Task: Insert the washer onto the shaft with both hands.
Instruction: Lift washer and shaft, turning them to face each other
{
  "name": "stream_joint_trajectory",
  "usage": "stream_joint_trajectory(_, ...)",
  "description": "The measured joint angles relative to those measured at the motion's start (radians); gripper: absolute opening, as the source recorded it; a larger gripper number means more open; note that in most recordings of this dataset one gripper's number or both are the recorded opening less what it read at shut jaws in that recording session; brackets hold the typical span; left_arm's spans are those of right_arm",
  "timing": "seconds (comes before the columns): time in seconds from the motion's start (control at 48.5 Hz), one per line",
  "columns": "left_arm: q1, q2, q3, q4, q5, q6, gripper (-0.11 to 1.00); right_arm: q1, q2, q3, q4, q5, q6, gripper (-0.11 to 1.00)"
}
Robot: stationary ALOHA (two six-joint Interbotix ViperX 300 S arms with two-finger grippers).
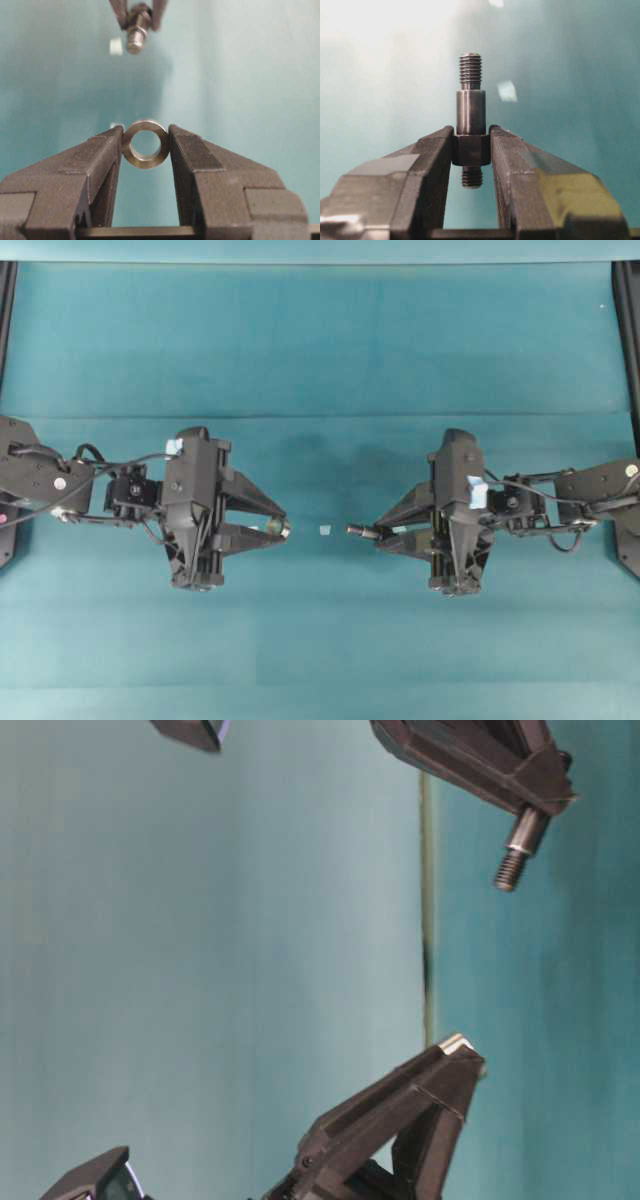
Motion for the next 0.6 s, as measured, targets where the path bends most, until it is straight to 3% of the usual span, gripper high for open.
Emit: stream_joint_trajectory(0.599, 0.0, 0.066, -0.014, 0.0, -0.133, -0.006, 0.36, 0.006, 0.005, 0.005, 0.0, -0.074, 0.003, 0.0)
